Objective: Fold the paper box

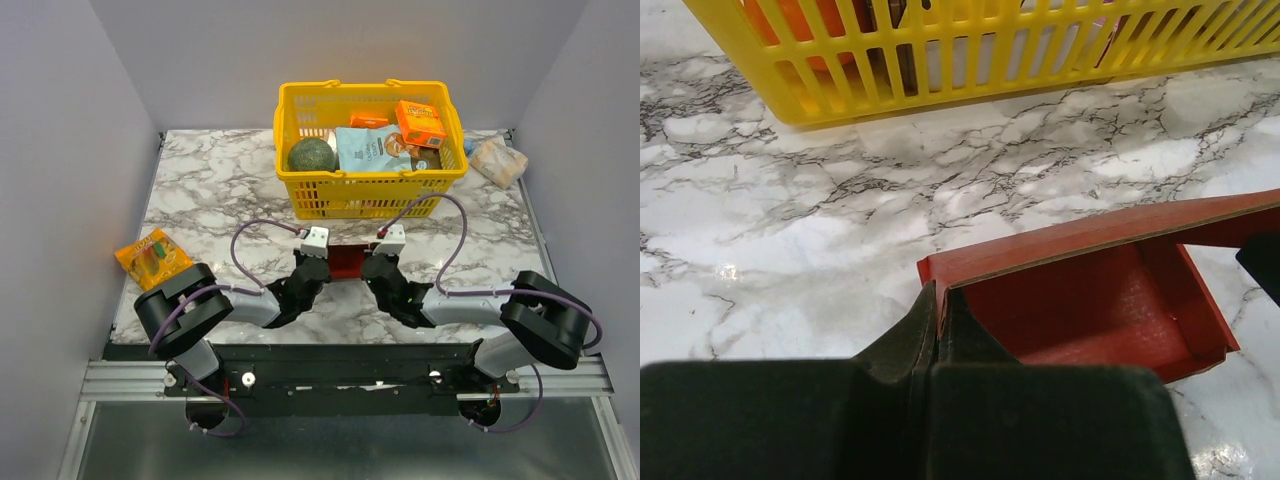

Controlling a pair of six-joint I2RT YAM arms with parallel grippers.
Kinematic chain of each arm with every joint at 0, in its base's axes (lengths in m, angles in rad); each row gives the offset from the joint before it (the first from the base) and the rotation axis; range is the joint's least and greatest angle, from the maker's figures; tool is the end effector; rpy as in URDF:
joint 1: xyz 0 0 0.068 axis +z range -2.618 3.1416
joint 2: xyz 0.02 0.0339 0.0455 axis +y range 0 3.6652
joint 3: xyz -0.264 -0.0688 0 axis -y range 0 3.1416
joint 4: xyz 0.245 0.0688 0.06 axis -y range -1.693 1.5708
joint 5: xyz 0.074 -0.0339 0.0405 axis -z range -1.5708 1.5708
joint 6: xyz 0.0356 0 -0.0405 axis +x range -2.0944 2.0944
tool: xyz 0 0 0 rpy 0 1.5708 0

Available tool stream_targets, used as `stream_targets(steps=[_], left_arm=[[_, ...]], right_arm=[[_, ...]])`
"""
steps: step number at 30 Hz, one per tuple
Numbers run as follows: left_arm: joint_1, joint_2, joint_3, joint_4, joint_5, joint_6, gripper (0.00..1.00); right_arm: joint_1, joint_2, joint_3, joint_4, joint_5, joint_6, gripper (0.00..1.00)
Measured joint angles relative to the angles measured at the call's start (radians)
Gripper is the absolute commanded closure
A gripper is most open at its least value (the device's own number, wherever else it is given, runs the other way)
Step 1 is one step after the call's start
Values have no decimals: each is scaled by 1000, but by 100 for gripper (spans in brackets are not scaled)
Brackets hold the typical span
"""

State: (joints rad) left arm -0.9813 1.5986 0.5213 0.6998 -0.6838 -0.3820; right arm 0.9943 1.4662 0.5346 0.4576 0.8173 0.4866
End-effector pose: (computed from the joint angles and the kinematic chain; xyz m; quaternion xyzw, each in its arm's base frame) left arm 0.1803 -0.2291 0.1526 0.0501 0.8002 -0.1182 0.5858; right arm 0.1713 0.2158 0.1703 0.0039 0.8100 0.0724 0.5819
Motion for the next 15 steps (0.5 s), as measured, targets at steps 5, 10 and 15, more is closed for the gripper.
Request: stream_targets(steps=[5, 10, 15], left_arm=[[-11, 3, -20, 34, 3, -35, 100], [-46, 26, -18, 69, 25, -110, 100], [-62, 34, 26, 21, 59, -144, 100]], right_arm=[[1, -17, -1, -102, -21, 84, 99], [6, -3, -8, -195, -60, 127, 99], [6, 17, -8, -231, -83, 146, 99]])
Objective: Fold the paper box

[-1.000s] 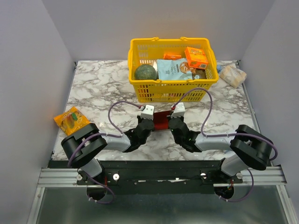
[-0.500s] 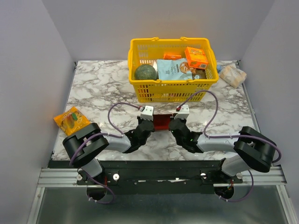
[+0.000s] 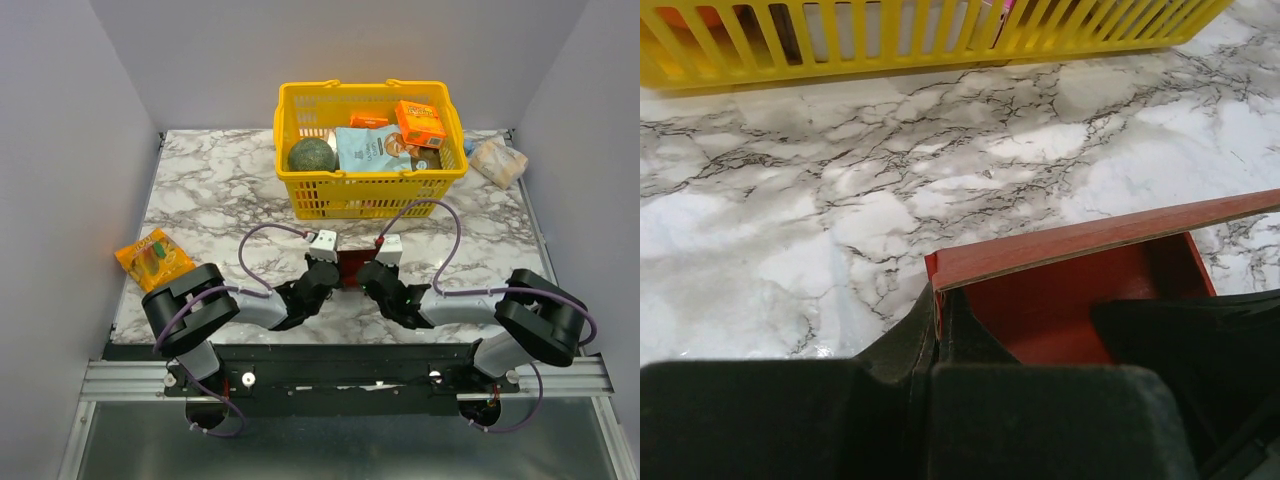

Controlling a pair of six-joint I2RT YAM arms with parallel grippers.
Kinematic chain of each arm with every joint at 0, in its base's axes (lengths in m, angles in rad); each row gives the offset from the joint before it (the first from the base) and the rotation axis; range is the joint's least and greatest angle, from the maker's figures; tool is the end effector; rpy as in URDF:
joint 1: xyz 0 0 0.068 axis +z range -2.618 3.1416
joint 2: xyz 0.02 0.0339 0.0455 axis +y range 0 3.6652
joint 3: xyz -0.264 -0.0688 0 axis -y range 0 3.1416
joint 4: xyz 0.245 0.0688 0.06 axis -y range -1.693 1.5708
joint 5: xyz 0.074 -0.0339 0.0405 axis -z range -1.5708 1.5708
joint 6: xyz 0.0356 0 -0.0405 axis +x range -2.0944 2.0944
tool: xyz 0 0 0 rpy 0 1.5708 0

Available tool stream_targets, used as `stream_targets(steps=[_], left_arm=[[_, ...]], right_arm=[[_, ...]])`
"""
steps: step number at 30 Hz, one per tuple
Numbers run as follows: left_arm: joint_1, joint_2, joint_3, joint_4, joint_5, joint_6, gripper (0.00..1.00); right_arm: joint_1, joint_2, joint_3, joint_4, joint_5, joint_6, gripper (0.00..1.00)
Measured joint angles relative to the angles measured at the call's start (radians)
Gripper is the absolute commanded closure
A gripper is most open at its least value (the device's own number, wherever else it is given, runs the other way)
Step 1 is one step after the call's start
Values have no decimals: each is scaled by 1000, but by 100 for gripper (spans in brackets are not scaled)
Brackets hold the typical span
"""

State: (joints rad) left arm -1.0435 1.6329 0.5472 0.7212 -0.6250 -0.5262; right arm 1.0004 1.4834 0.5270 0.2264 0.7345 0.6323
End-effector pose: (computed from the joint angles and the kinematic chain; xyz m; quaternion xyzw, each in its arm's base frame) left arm 0.1689 -0.2486 0.1516 0.0319 0.8022 -0.2023 0.5608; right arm 0.1616 0.2077 0.1439 -0.0119 0.8645 0.0531 0.4997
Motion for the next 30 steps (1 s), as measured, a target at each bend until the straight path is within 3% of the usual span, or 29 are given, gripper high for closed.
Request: stream_targets(steps=[10, 11, 15, 19, 23, 30], left_arm=[[-4, -24, 32, -98, 4, 58, 100], [-4, -32, 35, -116, 4, 85, 100], [8, -60, 50, -192, 11, 188, 100], [46, -116, 50, -285, 36, 286, 100], [107, -194, 27, -362, 84, 359, 100], [199, -288, -24, -403, 237, 410, 100]], right_arm=[[0, 8, 10, 3, -56, -23, 97], [0, 7, 14, 3, -69, -32, 93], [0, -60, 39, -14, -171, -76, 54], [0, -182, 62, -40, -241, -107, 33], [-28, -282, 63, -60, -318, -148, 29], [-227, -249, 71, -65, -553, -266, 37]])
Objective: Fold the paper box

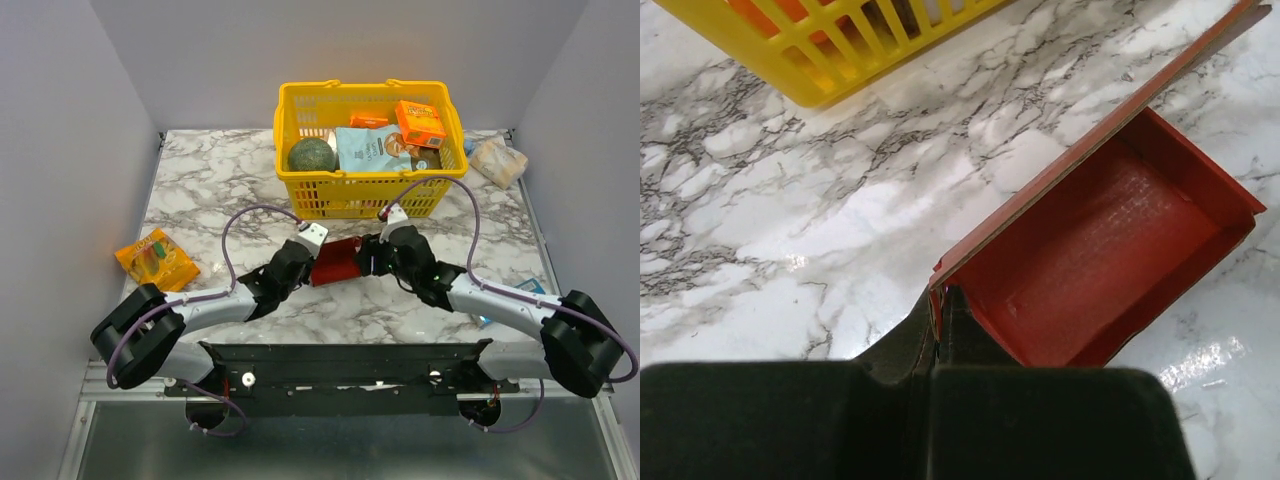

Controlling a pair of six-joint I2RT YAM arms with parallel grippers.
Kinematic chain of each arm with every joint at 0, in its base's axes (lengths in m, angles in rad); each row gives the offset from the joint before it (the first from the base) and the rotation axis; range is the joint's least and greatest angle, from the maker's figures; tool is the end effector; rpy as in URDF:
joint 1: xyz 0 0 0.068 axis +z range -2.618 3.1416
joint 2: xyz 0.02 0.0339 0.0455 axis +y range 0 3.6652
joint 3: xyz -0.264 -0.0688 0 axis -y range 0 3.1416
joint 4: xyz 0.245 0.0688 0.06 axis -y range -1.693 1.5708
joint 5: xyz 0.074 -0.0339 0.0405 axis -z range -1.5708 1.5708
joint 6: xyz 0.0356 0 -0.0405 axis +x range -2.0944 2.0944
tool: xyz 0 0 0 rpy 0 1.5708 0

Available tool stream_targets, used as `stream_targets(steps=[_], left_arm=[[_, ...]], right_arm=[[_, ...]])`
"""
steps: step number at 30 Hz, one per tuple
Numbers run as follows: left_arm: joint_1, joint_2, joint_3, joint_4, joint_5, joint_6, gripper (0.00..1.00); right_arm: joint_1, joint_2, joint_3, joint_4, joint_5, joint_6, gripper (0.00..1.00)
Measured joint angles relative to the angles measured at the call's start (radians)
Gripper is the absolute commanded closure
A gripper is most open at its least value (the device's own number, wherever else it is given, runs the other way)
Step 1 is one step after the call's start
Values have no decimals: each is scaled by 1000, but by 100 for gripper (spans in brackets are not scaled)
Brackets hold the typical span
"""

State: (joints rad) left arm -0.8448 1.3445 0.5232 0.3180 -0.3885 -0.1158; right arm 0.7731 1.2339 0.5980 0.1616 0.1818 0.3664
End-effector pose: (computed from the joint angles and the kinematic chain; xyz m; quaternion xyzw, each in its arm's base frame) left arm 0.1862 -0.1894 0.1807 0.2094 0.8242 -0.0833 0.5195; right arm 0.1923 0.1787 0.2156 -0.1253 0.8420 0.2147 0.4788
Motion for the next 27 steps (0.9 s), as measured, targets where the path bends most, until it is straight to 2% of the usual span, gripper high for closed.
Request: stream_targets(steps=[4, 7, 21, 27], left_arm=[[6, -2, -2, -4, 56, 13, 100], [8, -2, -2, -2, 80, 19, 100], [14, -2, 0, -2, 118, 22, 100], [20, -2, 0, -2, 132, 22, 100]], right_arm=[[-33, 71, 16, 0, -88, -66, 44], [-60, 124, 44, 5, -129, -112, 45], [-95, 173, 54, 82, -112, -237, 45], [-96, 221, 60, 113, -105, -286, 58]])
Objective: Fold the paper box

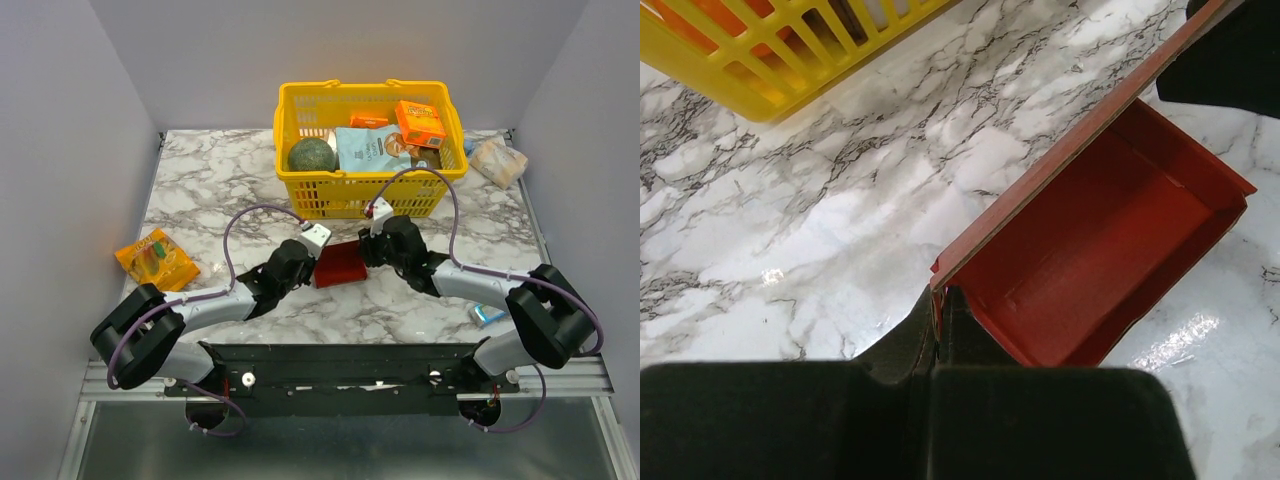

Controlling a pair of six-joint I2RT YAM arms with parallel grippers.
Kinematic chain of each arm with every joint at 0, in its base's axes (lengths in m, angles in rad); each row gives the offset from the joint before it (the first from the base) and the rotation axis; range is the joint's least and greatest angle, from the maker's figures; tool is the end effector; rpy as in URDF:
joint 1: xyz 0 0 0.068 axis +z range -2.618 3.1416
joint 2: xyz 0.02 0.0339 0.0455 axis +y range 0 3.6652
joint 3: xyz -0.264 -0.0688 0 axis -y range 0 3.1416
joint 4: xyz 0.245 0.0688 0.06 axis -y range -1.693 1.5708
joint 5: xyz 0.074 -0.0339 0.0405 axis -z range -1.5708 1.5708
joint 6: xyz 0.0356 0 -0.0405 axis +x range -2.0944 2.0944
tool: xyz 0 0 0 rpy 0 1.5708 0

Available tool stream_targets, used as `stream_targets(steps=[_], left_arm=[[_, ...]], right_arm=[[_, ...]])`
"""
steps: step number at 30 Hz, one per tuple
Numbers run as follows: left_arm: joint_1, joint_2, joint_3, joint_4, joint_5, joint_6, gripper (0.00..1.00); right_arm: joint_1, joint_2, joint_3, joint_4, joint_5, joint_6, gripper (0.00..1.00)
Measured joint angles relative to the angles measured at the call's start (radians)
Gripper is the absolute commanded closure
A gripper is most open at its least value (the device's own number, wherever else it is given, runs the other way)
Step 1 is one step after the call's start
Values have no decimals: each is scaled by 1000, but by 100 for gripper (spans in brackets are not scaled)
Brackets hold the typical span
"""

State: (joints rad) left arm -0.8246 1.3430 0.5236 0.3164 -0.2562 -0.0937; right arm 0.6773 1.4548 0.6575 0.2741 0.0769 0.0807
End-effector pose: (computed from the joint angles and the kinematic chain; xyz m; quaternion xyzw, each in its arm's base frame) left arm 0.1875 -0.1895 0.1803 0.2444 0.8206 -0.1251 0.5012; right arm 0.2342 0.1849 0.1876 -0.2359 0.8327 0.1540 0.4766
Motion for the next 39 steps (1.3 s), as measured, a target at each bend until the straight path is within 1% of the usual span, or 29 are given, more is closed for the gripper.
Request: stream_targets(steps=[1, 3, 6, 7, 8, 13, 17, 21, 26, 30, 35, 39], left_arm=[[0, 0, 0, 0, 2, 0, 100], [0, 0, 2, -1, 6, 0, 100], [0, 2, 4, -2, 8, 2, 100], [0, 4, 5, -2, 8, 2, 100], [0, 7, 8, -2, 8, 4, 100], [1, 29, 39, -19, 7, 5, 100], [2, 56, 75, -43, 2, -10, 100], [8, 105, 126, -57, -19, -57, 100], [12, 179, 186, -49, -70, -151, 100], [12, 203, 206, -48, -111, -216, 100], [12, 224, 229, -53, -148, -263, 100], [13, 228, 240, -63, -156, -282, 100]], right_arm=[[-1, 3, 0, 3, 0, -5, 61], [-1, 4, 0, 15, 0, -14, 62], [-3, 4, 0, 40, -1, -27, 69], [-3, 4, 0, 46, -1, -30, 77], [-3, 4, 0, 49, -1, -34, 83], [-3, 6, 0, 54, -6, -52, 98], [-3, 9, -1, 57, -5, -58, 99], [-3, 11, -5, 69, 31, -55, 99], [21, 19, -24, 101, 122, -31, 99], [63, 29, -42, 143, 214, -4, 99], [117, 48, -51, 180, 330, 17, 99], [138, 51, -51, 183, 383, 32, 99]])
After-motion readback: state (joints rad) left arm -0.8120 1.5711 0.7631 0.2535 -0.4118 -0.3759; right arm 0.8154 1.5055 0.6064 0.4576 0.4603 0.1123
